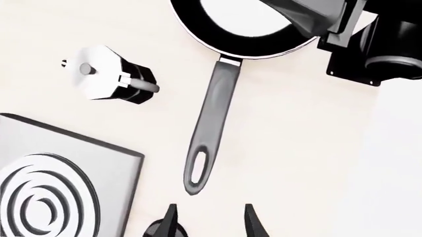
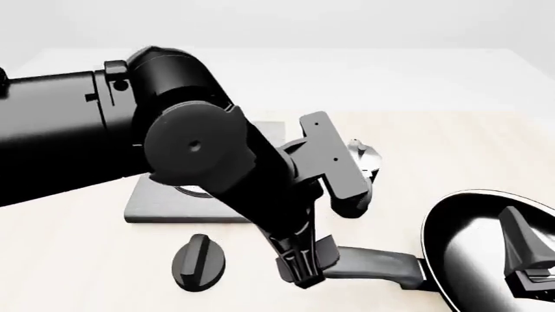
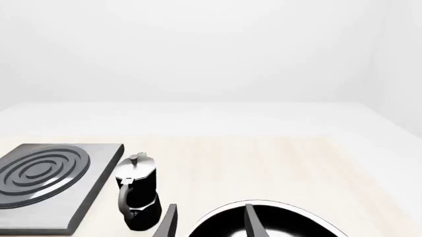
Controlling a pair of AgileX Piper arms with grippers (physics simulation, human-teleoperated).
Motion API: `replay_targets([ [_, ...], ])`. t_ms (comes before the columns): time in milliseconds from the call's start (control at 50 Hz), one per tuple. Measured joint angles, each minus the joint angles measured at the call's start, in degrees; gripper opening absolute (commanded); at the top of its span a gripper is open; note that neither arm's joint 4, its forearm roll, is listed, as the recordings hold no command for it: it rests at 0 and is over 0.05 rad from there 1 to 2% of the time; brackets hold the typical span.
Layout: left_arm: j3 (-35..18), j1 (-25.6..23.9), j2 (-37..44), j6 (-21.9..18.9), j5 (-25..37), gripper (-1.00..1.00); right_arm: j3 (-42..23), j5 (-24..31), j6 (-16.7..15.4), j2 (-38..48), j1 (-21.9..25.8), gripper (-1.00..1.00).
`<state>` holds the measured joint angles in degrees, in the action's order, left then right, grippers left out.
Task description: Put the frying pan on the stove.
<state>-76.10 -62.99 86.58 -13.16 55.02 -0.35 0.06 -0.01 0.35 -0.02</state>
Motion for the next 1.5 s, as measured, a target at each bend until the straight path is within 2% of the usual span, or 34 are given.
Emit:
replay_targets([
  [880,0.5,-0.8,7.0,0.1,-7.5,1.0,0.0,0.0,0.0,0.0,0.0,1.0],
  [1260,-1.4,0.6,10.6,-0.9,-9.6,1.0,0.0,0.0,0.0,0.0,0.0,1.0],
  [1500,-4.8,1.3,14.5,-1.7,-9.8,1.0,0.0,0.0,0.0,0.0,0.0,1.0],
])
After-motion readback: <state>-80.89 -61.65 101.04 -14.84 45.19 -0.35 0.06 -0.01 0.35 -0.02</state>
